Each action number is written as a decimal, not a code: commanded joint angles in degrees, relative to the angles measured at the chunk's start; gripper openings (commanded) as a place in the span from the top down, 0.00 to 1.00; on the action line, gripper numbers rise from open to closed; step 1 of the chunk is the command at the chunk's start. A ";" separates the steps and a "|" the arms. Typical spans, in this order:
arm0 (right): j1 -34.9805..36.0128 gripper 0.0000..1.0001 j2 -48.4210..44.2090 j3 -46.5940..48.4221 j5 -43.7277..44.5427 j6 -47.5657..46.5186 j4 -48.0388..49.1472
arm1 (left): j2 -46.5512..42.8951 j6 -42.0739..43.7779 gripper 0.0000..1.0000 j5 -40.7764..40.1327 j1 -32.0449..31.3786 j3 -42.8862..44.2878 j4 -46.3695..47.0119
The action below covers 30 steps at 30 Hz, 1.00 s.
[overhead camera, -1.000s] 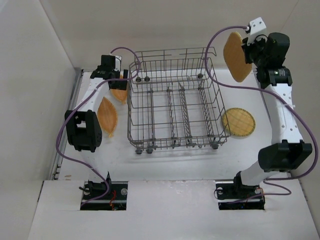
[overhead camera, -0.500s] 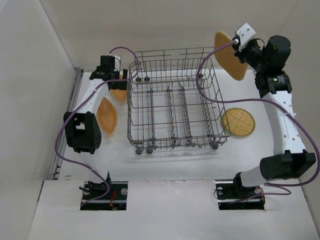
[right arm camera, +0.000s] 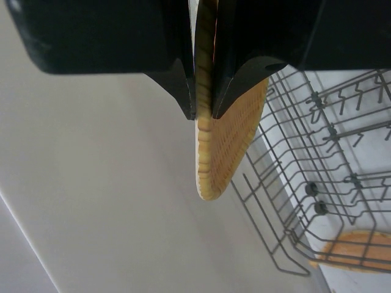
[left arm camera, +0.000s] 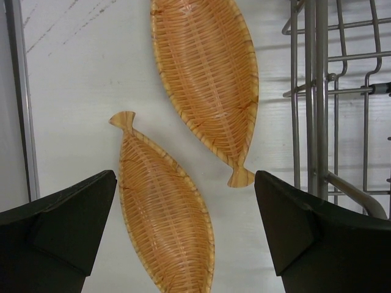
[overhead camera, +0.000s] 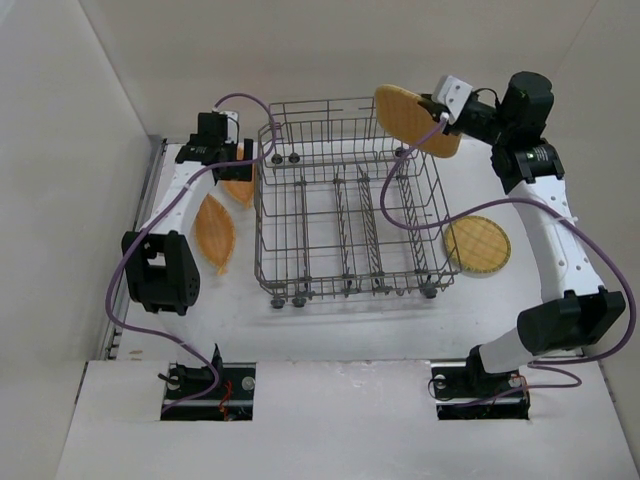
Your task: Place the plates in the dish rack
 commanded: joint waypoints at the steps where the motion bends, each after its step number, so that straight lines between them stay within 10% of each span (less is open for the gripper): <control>1: 0.75 1.00 -0.52 1.96 -8.57 -6.18 4.24 | -4.14 -0.88 0.00 -0.68 0.57 -0.68 0.29; 30: 0.84 1.00 0.80 -13.07 -28.52 -34.13 11.44 | -3.44 -1.24 0.00 -0.68 1.45 0.19 -0.41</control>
